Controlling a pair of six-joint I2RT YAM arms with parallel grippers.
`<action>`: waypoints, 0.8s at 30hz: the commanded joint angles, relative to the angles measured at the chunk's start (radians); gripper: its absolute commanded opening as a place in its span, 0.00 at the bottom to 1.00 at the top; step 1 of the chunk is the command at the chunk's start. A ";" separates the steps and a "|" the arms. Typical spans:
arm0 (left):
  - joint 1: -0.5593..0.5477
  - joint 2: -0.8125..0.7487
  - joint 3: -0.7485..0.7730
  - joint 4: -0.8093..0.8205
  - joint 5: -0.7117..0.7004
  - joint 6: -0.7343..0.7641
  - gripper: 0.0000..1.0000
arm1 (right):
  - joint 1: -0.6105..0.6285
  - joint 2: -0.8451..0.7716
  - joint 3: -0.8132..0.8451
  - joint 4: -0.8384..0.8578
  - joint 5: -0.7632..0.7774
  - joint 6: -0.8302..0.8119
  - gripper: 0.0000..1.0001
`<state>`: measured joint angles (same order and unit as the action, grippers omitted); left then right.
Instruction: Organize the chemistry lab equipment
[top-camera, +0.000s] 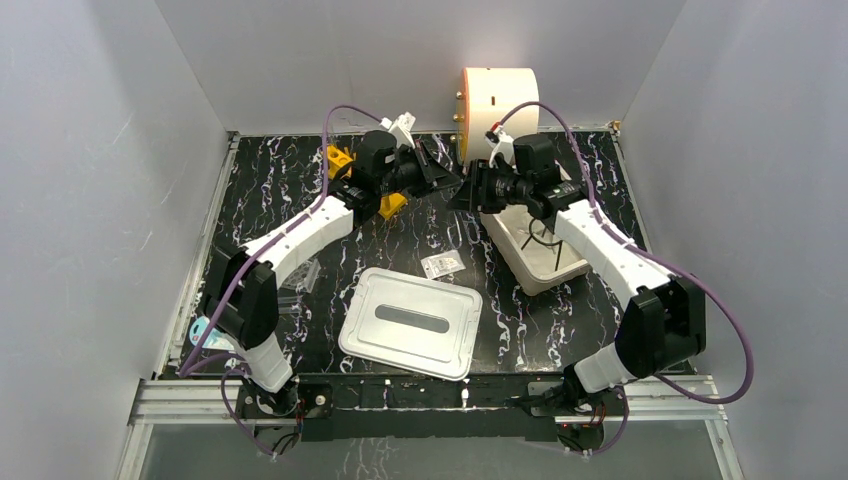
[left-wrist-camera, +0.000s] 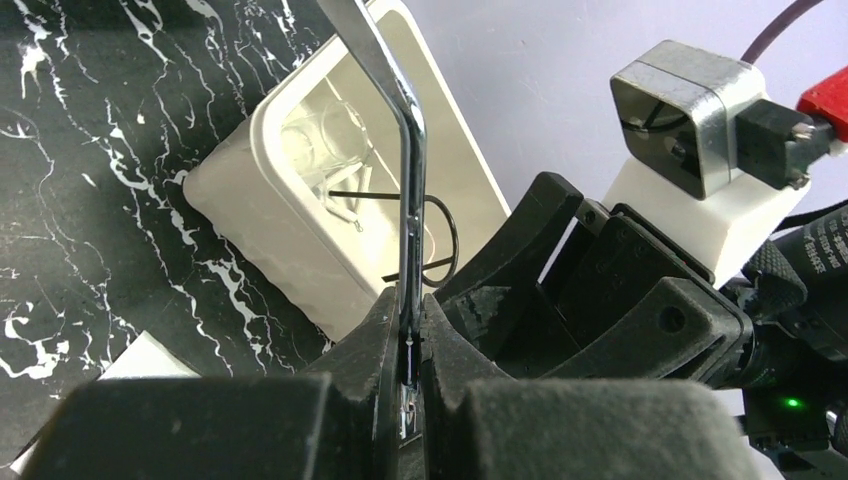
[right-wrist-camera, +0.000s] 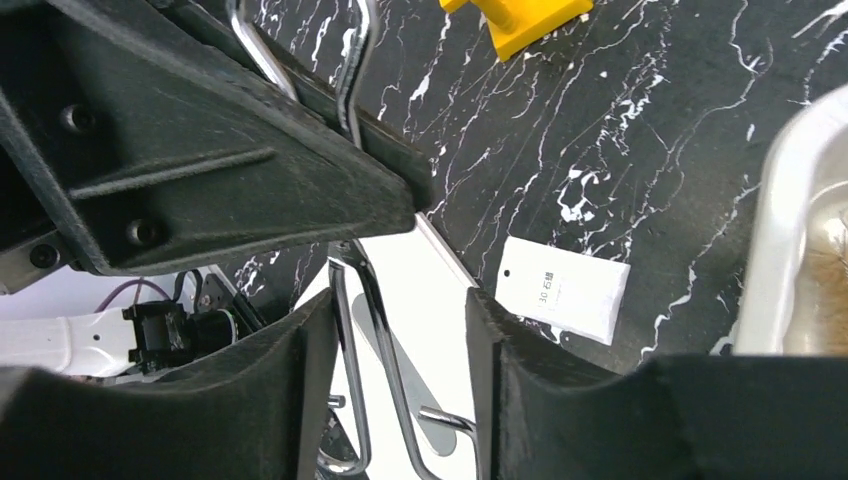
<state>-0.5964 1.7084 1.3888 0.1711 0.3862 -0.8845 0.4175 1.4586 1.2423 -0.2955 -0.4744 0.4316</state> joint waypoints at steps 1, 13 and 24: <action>-0.003 -0.036 0.042 0.007 0.028 -0.060 0.00 | 0.010 0.031 0.052 0.024 0.008 -0.047 0.51; 0.006 -0.016 0.073 -0.052 0.052 -0.037 0.16 | 0.017 0.019 0.069 -0.009 0.084 -0.086 0.00; 0.106 -0.027 0.116 -0.102 0.222 0.032 0.70 | 0.016 -0.080 0.158 -0.109 0.398 -0.248 0.00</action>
<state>-0.5240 1.7283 1.4681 0.0956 0.5259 -0.9031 0.4385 1.4658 1.3090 -0.4011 -0.2451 0.2680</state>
